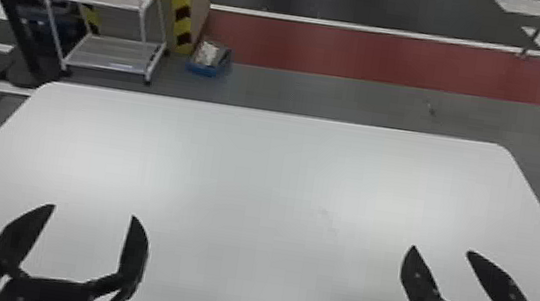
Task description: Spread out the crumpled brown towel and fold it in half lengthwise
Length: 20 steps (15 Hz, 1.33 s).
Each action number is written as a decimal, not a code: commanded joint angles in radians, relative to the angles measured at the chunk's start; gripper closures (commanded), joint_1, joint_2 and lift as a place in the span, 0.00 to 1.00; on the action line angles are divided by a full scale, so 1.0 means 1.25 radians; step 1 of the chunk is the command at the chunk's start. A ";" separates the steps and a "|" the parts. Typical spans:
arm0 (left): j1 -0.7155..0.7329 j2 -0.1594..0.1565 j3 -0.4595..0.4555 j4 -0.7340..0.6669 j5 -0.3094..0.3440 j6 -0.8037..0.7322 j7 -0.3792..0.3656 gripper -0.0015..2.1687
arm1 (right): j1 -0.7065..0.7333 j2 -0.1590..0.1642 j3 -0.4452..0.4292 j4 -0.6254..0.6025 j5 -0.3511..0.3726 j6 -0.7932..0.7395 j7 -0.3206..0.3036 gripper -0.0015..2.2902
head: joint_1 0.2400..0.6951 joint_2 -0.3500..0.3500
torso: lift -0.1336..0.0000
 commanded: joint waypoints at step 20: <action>-0.016 -0.003 -0.001 0.026 0.000 0.005 -0.001 0.00 | -0.013 -0.002 -0.002 0.020 -0.002 0.005 0.000 0.04 | 1.00 0.50 | 0.07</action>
